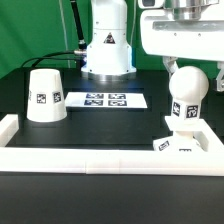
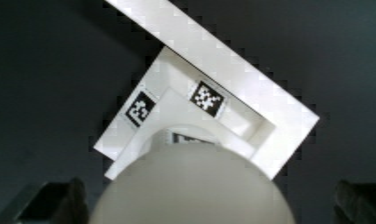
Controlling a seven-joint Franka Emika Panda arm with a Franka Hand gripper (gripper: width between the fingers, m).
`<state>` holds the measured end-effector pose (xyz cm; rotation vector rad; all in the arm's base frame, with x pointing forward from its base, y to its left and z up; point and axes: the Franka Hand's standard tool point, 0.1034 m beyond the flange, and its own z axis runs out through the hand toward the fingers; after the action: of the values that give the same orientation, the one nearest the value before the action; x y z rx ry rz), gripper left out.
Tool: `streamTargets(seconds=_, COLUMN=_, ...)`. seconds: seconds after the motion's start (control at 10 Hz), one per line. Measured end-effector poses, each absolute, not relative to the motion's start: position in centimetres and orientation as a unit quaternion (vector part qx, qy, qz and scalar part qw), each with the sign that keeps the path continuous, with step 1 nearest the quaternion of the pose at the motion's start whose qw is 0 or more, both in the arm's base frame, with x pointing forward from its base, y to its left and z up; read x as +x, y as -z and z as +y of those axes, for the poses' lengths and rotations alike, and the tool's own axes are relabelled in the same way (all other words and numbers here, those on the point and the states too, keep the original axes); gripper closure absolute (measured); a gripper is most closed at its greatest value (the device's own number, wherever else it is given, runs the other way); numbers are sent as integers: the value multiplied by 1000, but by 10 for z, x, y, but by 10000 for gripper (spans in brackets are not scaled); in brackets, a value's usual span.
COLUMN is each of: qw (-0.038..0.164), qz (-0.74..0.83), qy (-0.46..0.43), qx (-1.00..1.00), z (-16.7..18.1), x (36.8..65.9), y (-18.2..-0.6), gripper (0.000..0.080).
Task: Assemble lamp
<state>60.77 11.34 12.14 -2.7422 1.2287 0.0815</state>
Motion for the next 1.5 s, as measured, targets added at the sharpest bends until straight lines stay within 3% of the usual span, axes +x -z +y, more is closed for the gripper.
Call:
streamTargets(seconds=0.3, qw=65, qz=307, qy=-19, qx=-949, z=112, x=607, y=-121, gripper=101)
streamTargets(seconds=0.5, qw=29, qz=192, qy=-7, qx=-981, z=106, x=606, y=-120, gripper=101)
streamTargets(seconds=0.6, qw=23, qz=136, qy=-3, qx=-991, z=105, x=607, y=-121, gripper=101)
streamTargets(seconds=1.2, qw=9, qz=-164, qy=7, qx=-986, z=102, x=614, y=-121, gripper=101)
streamTargets(seconds=1.5, qw=7, qz=-243, qy=7, qx=-970, z=99, x=614, y=-120, gripper=101)
